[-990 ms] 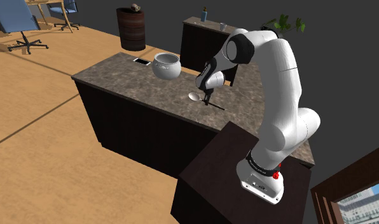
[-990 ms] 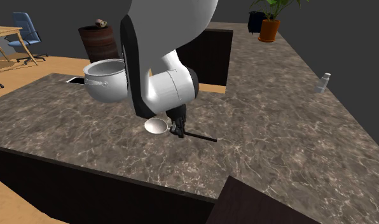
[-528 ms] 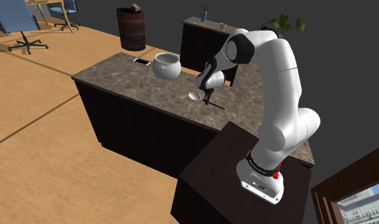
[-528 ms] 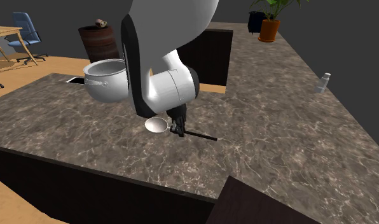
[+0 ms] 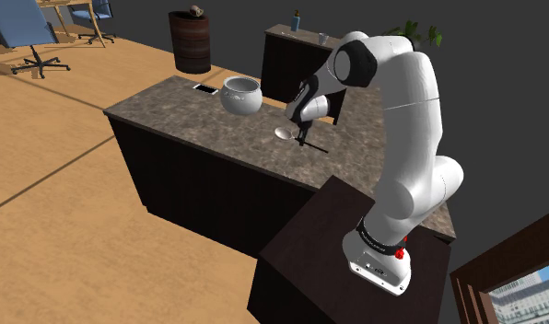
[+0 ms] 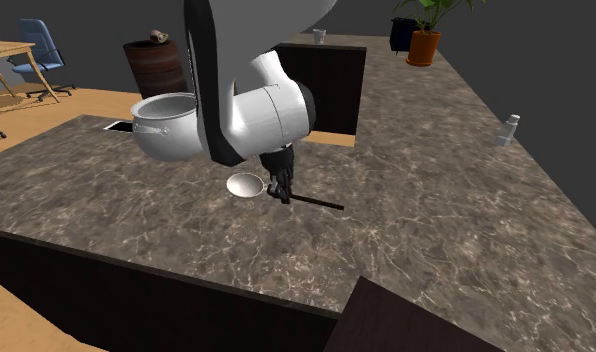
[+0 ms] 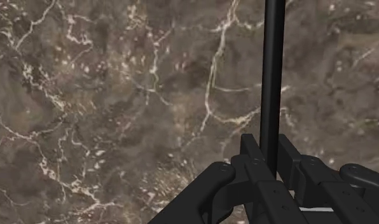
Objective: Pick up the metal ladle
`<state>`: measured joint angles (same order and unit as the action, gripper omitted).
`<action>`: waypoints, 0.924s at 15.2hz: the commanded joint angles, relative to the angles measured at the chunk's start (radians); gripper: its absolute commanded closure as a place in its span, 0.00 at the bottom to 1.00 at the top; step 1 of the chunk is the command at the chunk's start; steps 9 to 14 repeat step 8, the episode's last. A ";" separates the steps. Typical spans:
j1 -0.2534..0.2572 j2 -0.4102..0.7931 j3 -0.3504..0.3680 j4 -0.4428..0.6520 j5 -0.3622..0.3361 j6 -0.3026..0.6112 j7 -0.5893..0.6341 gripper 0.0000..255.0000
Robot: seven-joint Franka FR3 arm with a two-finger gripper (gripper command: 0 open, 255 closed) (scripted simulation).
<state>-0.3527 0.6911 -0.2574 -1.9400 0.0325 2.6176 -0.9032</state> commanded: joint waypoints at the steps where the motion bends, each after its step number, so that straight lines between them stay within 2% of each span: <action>1: 0.006 -0.028 -0.006 -0.011 -0.005 -0.017 0.001 1.00; 6: 0.016 -0.085 -0.018 -0.025 -0.016 -0.060 0.002 1.00; 14: 0.016 -0.087 -0.019 -0.025 -0.016 -0.062 0.002 1.00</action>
